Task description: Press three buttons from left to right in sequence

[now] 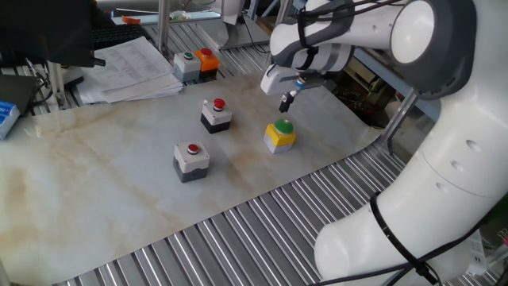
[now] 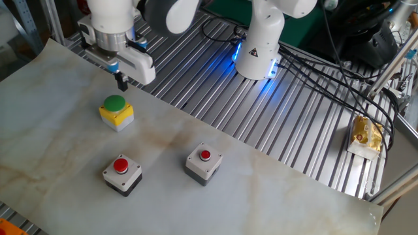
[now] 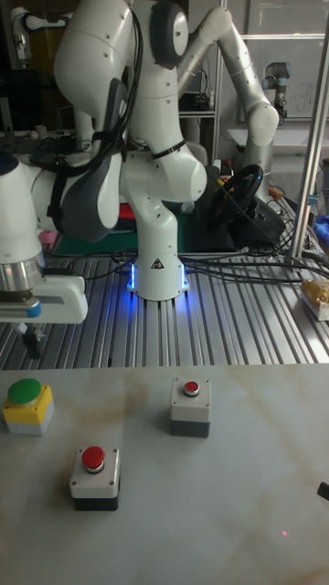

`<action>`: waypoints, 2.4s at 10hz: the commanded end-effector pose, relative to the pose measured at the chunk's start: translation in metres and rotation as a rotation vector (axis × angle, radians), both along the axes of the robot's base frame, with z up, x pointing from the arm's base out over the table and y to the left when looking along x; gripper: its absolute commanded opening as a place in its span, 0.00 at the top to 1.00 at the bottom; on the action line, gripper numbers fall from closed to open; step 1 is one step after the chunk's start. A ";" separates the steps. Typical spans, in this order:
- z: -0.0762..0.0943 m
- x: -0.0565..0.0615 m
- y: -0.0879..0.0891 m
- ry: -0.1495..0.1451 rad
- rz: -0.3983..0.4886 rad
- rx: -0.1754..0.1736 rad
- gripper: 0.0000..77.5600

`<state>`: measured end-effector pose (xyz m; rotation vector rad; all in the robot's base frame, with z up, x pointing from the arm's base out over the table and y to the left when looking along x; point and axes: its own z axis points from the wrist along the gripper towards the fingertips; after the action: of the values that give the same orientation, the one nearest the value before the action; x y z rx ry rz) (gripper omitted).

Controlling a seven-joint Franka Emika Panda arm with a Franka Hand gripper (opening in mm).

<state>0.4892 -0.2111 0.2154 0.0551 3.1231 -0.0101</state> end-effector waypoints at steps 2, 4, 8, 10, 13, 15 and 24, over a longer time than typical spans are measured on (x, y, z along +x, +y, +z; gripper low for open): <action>-0.003 -0.001 -0.015 0.004 0.000 -0.001 1.00; -0.002 0.001 -0.018 0.007 0.002 -0.002 1.00; -0.003 0.001 -0.024 0.006 0.011 -0.002 1.00; -0.011 0.001 -0.029 0.003 0.019 -0.002 1.00; -0.020 0.002 -0.032 0.000 0.021 0.000 1.00; -0.023 0.004 -0.033 0.001 0.022 0.002 1.00; -0.038 0.014 -0.034 -0.002 0.025 0.014 1.00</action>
<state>0.5020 -0.2452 0.1770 0.0126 3.1254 0.0138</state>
